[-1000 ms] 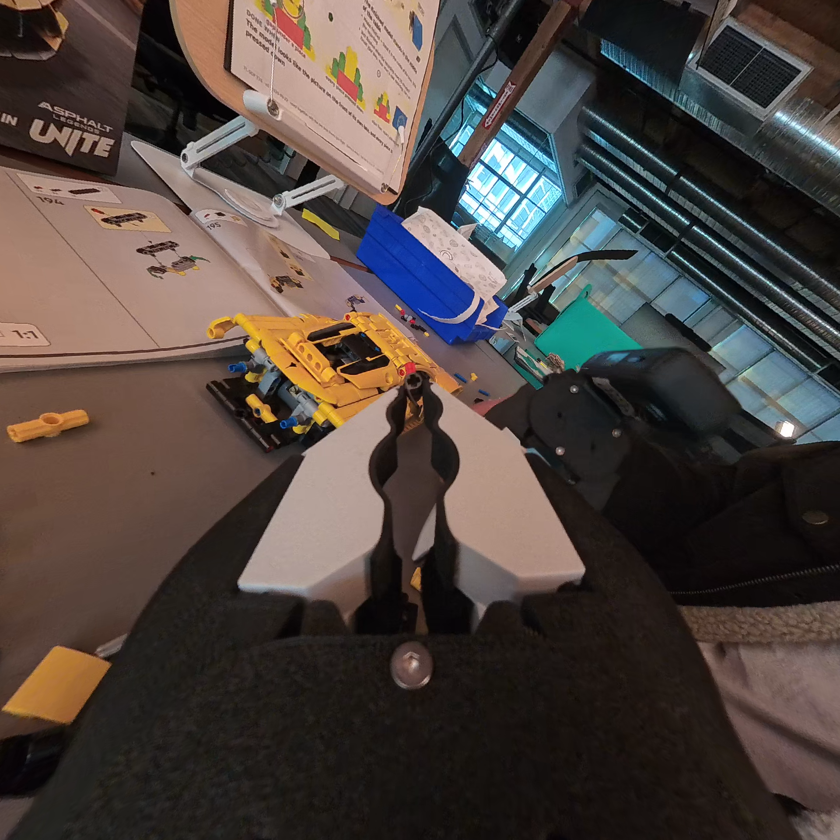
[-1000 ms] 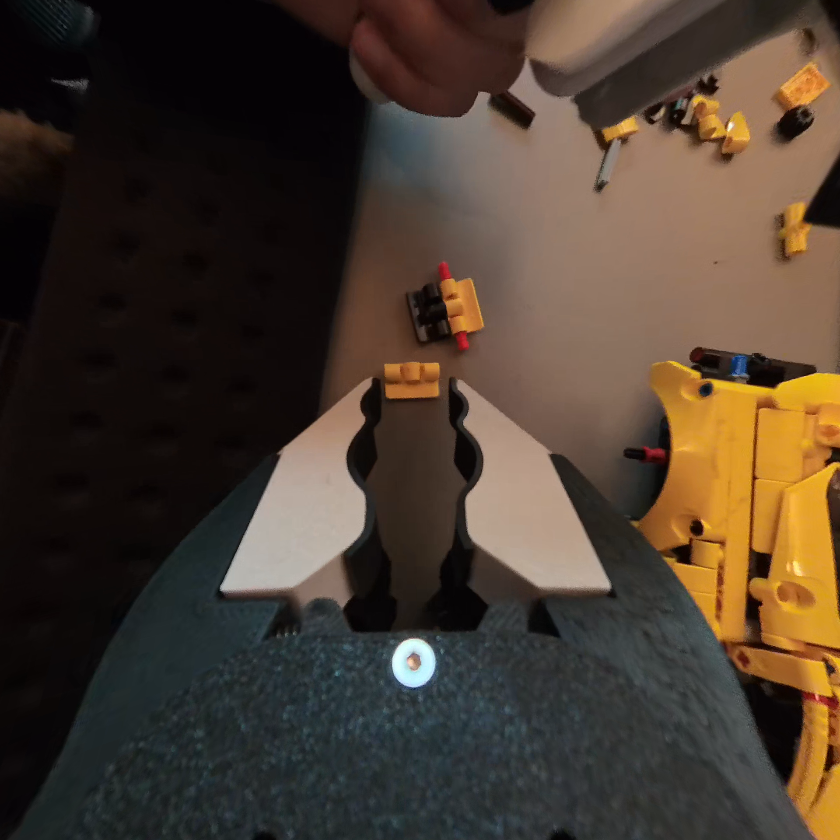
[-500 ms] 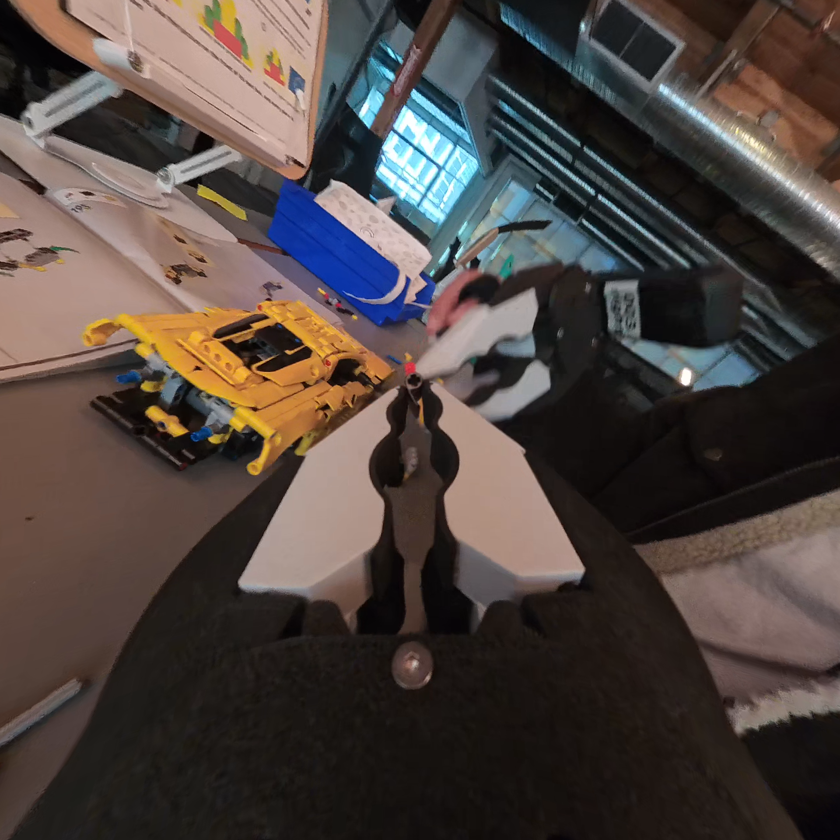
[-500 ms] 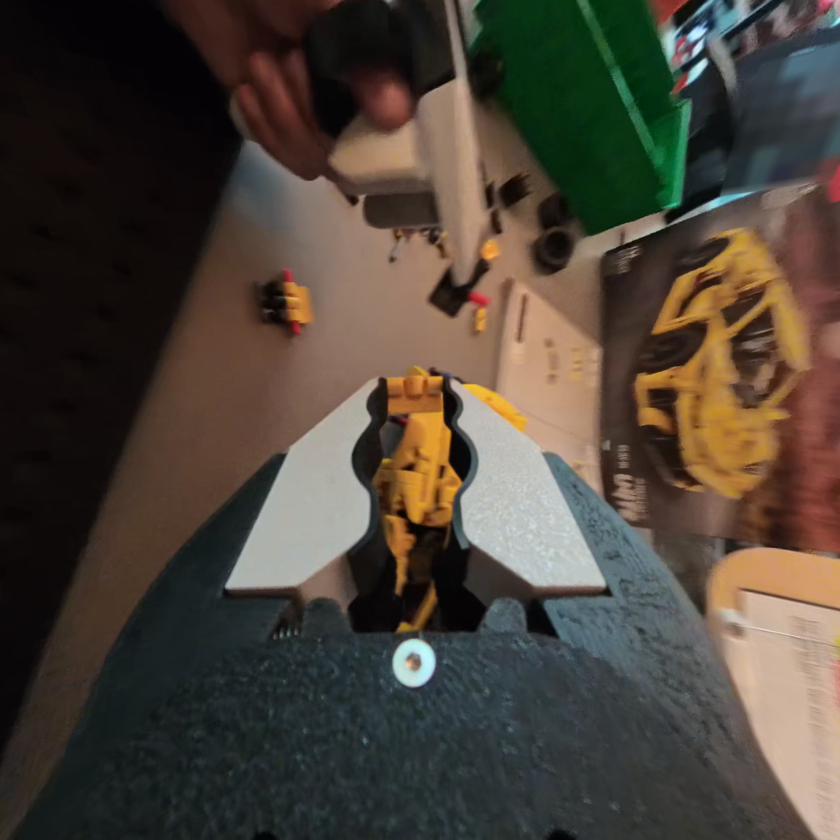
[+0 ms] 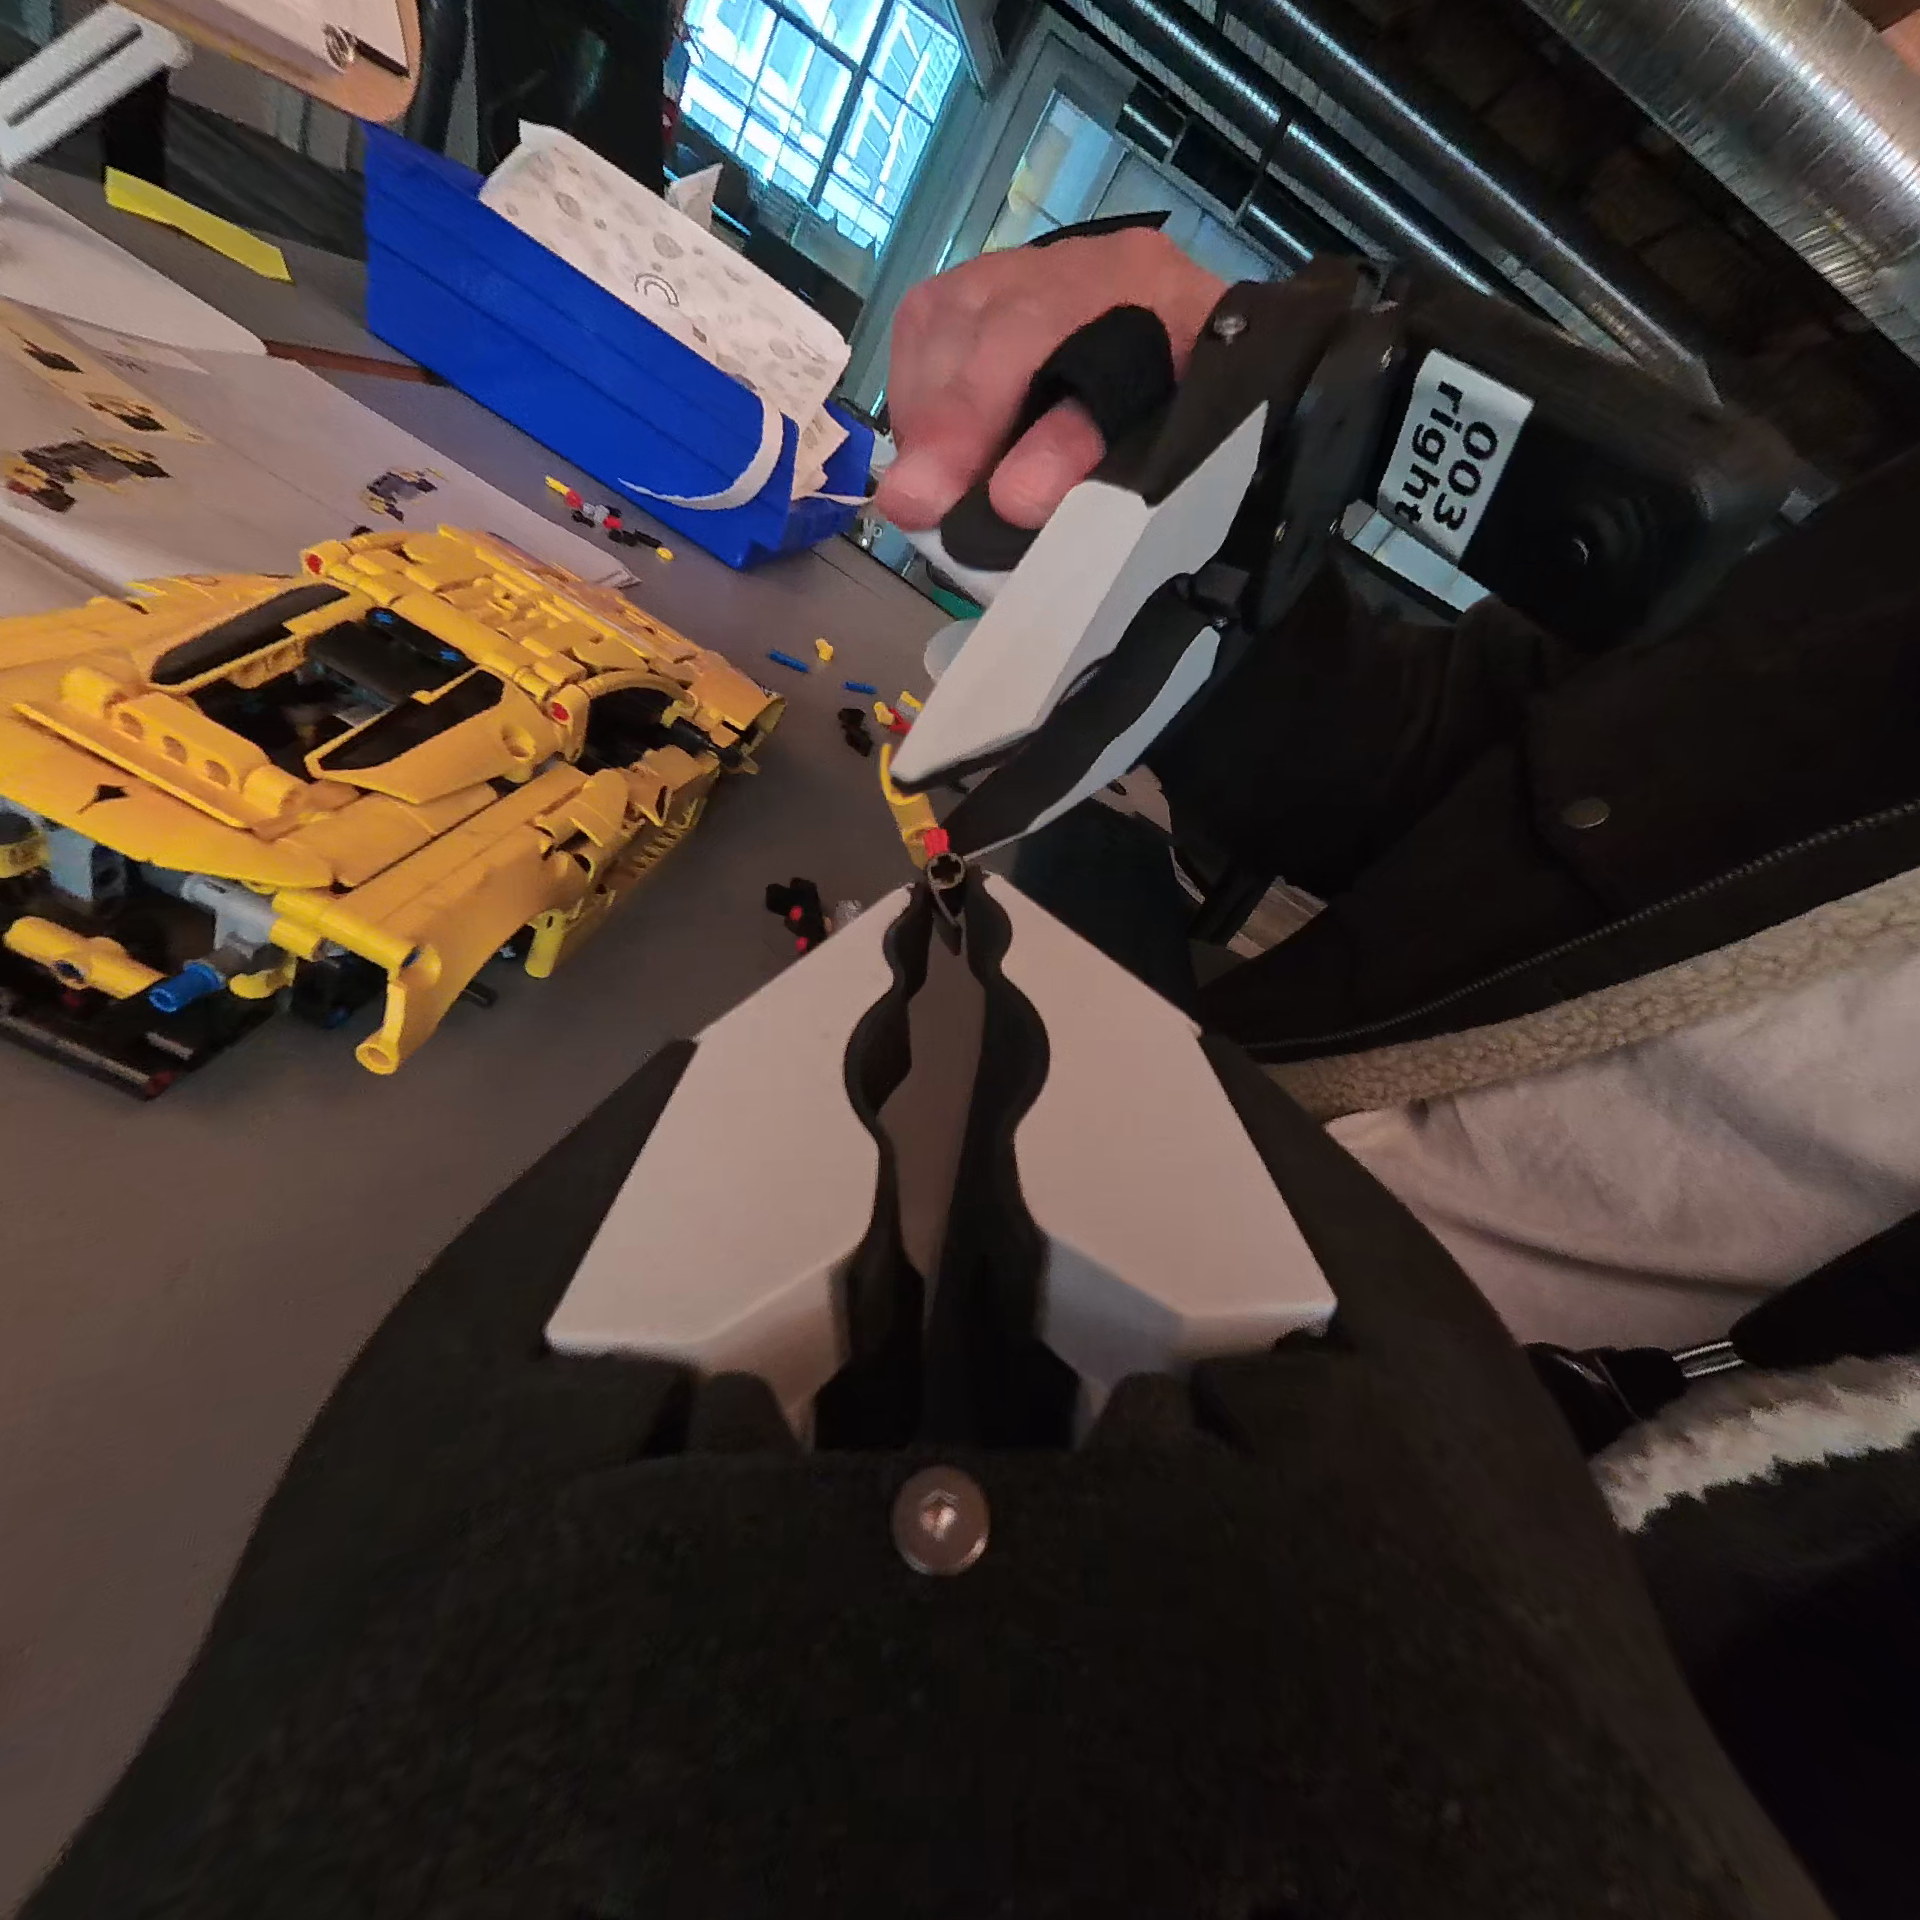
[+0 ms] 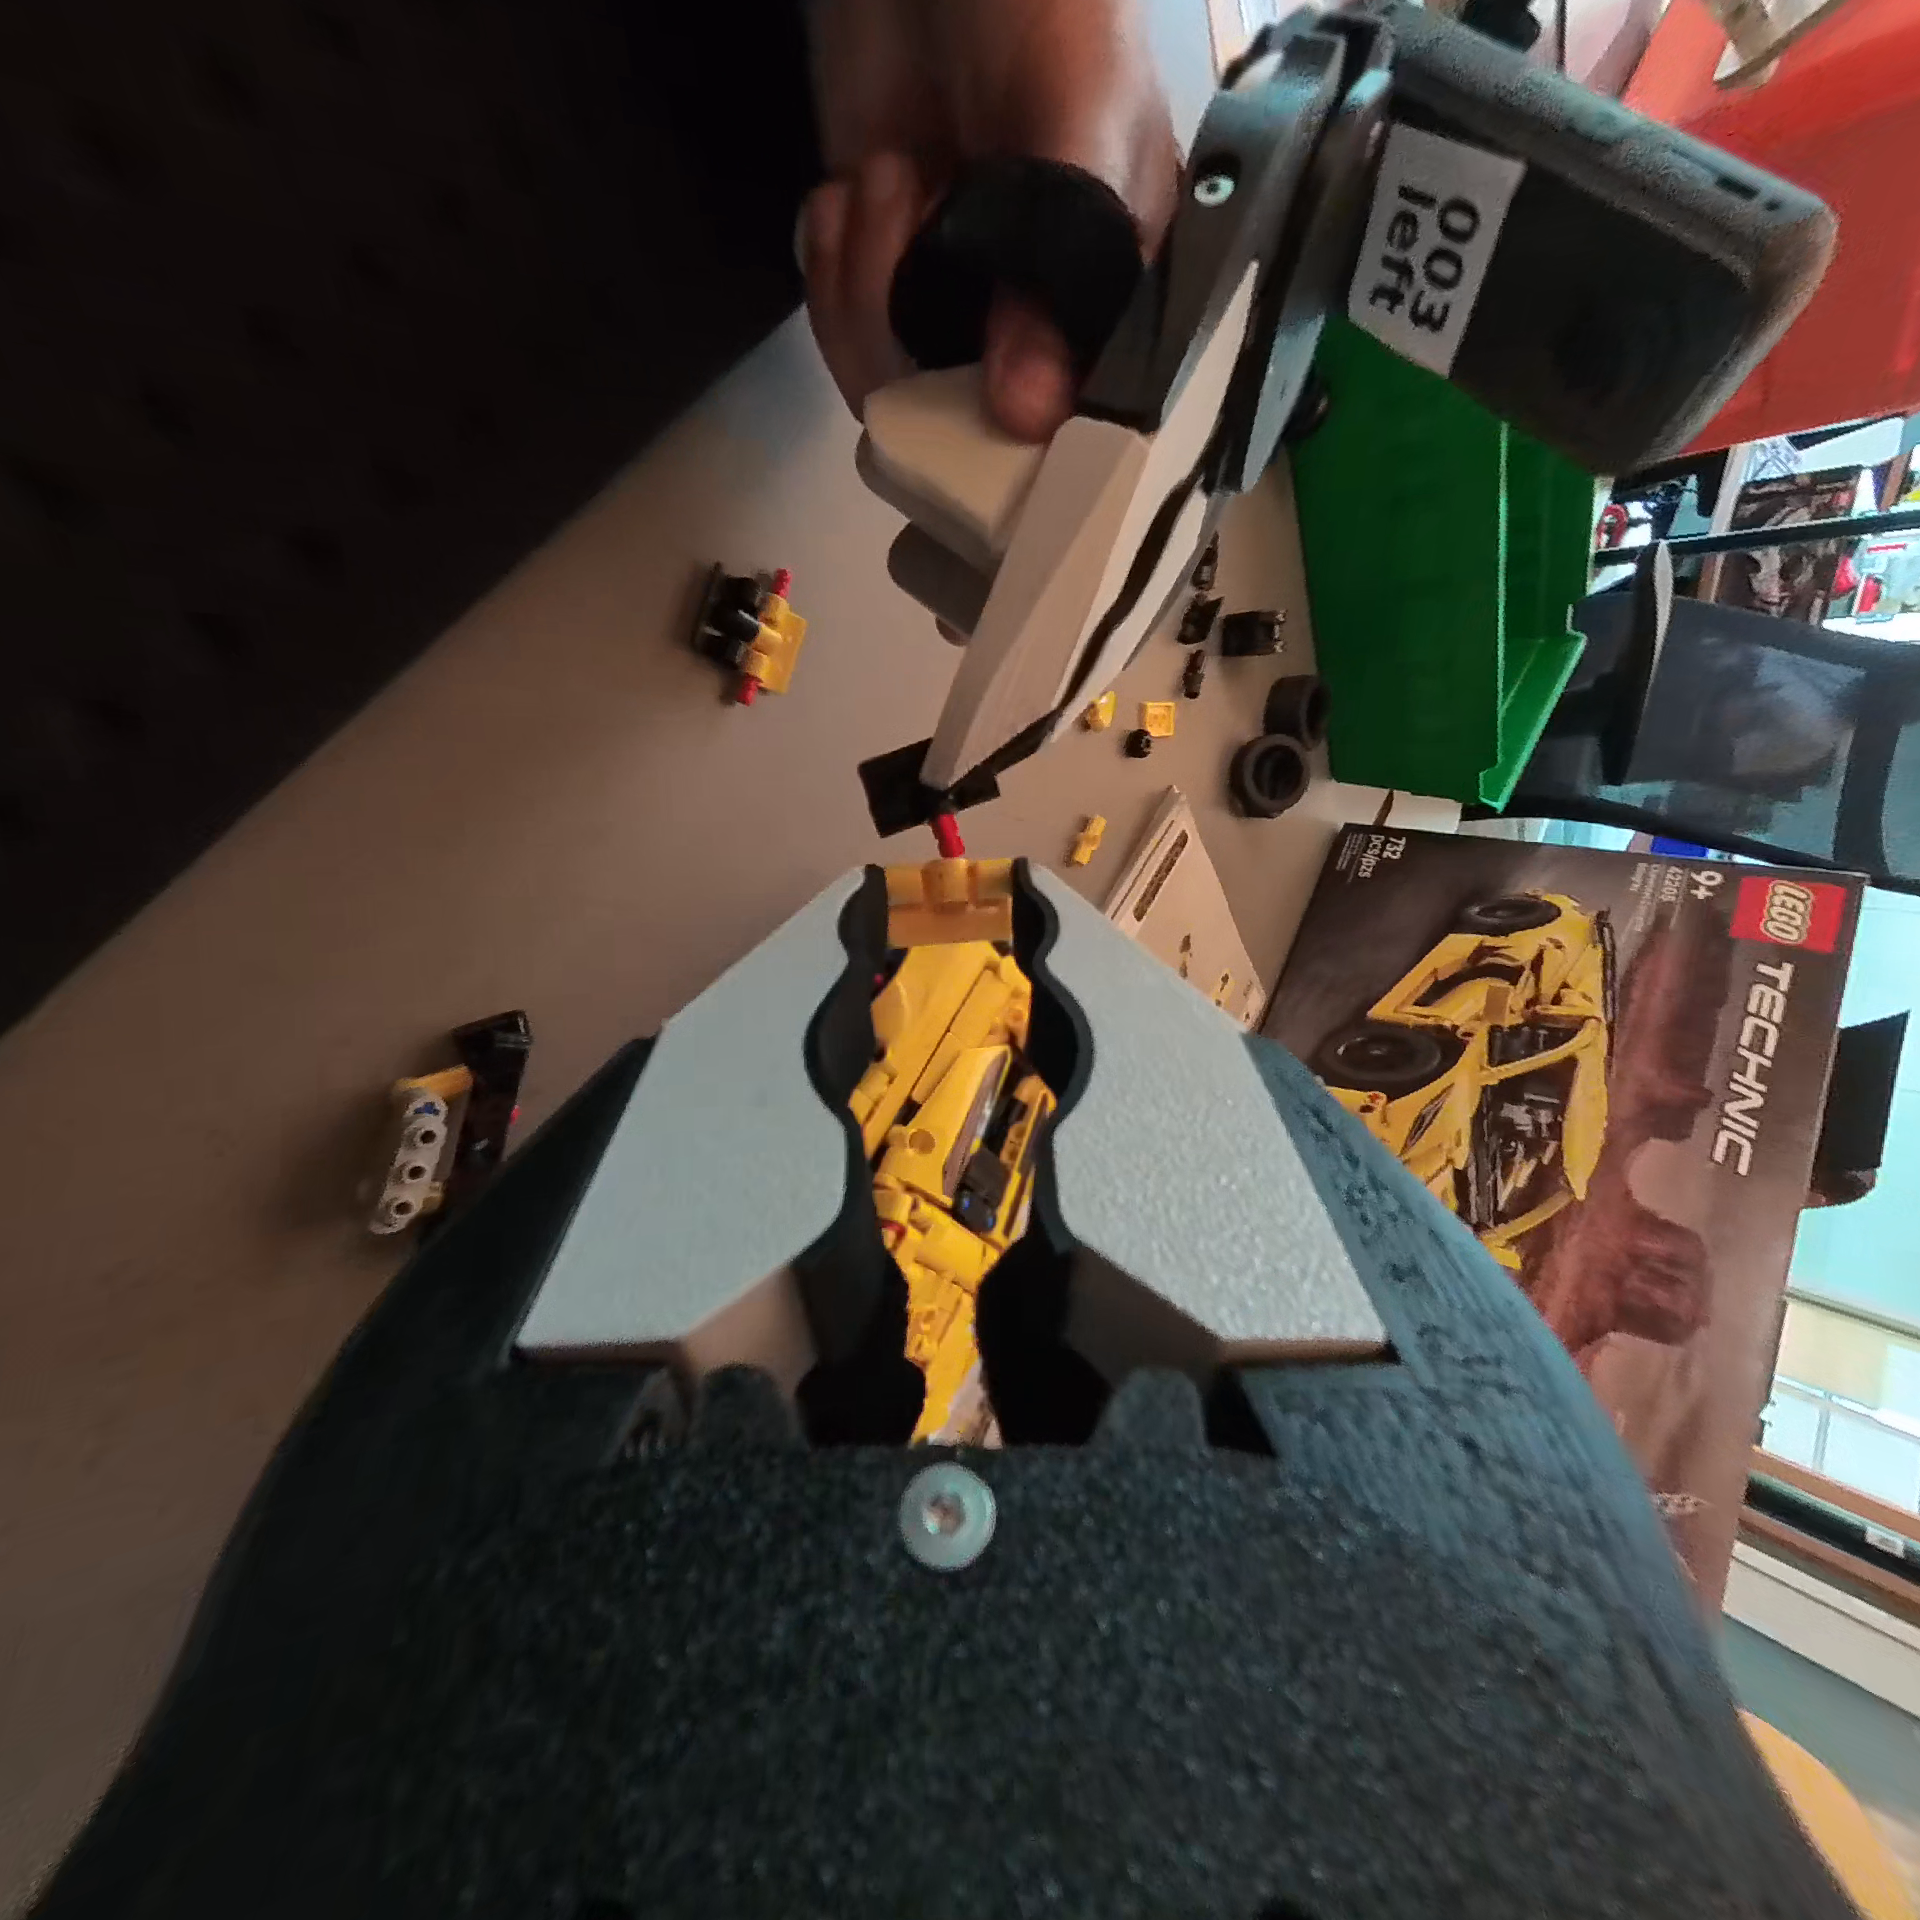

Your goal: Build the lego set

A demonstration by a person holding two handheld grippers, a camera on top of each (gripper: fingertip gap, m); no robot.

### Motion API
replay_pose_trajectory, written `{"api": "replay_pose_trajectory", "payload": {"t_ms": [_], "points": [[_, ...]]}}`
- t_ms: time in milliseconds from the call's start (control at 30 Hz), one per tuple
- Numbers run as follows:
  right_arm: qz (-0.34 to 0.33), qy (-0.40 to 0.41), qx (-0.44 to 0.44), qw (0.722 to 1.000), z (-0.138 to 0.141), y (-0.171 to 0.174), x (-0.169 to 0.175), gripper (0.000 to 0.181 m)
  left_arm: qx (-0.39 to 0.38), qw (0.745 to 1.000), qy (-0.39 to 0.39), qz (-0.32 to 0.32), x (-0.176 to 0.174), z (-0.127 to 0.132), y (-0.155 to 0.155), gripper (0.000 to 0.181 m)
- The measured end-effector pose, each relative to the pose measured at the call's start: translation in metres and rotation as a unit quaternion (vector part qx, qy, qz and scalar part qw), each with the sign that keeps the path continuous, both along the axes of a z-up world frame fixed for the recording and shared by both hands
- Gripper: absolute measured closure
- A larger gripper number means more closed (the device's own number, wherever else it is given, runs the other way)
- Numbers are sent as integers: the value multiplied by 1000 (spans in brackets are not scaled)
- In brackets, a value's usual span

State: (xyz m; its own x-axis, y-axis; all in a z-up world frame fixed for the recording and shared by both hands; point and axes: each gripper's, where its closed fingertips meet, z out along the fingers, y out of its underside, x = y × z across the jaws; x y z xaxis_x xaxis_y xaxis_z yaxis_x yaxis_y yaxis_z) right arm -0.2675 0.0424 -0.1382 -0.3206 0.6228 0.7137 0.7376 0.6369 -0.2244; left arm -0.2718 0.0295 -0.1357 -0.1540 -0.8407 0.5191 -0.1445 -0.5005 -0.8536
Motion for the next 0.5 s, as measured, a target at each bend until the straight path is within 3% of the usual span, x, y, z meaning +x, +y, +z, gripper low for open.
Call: {"api": "replay_pose_trajectory", "payload": {"t_ms": [500], "points": [[13, -7, -23, 1000, -7, -8, 0, 158, -55, 998, 11, -42, 2, -6, -6, 176]]}}
